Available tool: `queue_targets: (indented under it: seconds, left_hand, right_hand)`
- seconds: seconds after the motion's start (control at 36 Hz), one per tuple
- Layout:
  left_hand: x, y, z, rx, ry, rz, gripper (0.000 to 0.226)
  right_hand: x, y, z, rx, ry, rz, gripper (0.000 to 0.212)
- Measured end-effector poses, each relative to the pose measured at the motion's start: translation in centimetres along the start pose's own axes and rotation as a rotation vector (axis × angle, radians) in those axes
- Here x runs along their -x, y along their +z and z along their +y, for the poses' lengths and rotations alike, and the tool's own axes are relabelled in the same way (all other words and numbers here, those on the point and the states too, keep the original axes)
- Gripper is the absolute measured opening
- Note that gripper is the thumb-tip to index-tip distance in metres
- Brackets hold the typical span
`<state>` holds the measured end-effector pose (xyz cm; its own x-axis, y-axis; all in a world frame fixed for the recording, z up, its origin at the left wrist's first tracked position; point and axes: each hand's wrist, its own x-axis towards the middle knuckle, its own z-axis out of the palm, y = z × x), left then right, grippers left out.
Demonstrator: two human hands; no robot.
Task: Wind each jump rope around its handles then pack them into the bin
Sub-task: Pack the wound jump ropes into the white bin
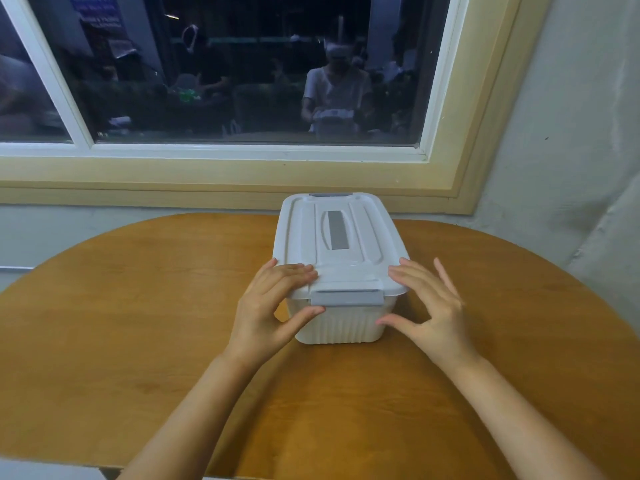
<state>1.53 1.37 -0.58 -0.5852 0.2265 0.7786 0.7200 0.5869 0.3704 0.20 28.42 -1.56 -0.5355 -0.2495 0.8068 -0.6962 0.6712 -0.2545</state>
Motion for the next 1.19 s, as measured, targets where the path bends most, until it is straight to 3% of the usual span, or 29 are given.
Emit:
queue_targets:
  seconds: [0.08,0.19,0.36,0.44,0.53,0.67,0.75,0.86,0.97,1.06,1.14,1.19]
  left_hand:
    - [-0.1,0.1,0.2,0.023,-0.028,0.024,0.04]
    - [-0.3,0.6,0.9,0.079,-0.103,0.102,0.03]
    - [-0.6,0.5,1.3,0.084,-0.154,0.109,0.034]
    - [-1.3,-0.7,1.6,0.152,-0.201,0.052,0.036]
    - [-3.2,-2.0,1.1,0.255,-0.368,-0.036,0.045]
    - [-5.1,-1.9,-1.7,0.158,-0.472,-0.308,0.059]
    - [-4.4,-1.5,-1.6,0.05,-0.424,-0.334,0.062]
    - [-3.0,-0.7,1.3,-0.17,-0.299,-0.37,0.071]
    - [-2.7,0.4,5.1,-0.376,-0.13,-0.398,0.069]
    - [-4.4,0.6,6.5,-0.234,-0.059,-0.439,0.063]
    - [-7.3,0.6,5.3,-0.022,-0.165,-0.413,0.066]
    - [-9.5,0.4,3.4,-0.125,-0.245,-0.368,0.072]
  right_hand:
    - [-0.5,0.5,-0.9,-0.074,0.095,0.035,0.064]
    - [-1.2,1.4,-2.0,-0.118,0.211,0.132,0.045]
    - [-1.3,1.2,-2.2,-0.133,0.294,0.078,0.047]
    - [-1.2,1.1,-2.4,-0.146,0.317,0.065,0.048]
    - [-1.5,0.8,-2.5,-0.142,0.317,0.035,0.049]
    - [-1.8,0.0,-2.9,-0.124,0.352,-0.038,0.053]
    - [-2.4,-1.3,-2.9,-0.118,0.407,-0.098,0.053]
    - [-3.3,-4.2,-0.9,-0.084,0.569,-0.188,0.03]
    - [-4.8,-6.7,1.9,0.023,0.66,-0.332,0.039]
    - [-6.4,-6.5,2.2,0.049,0.734,-0.366,0.037]
    - [-8.0,-4.6,0.3,0.111,0.81,-0.398,0.044]
    - [-8.8,-3.1,-1.7,0.224,0.859,-0.544,0.061]
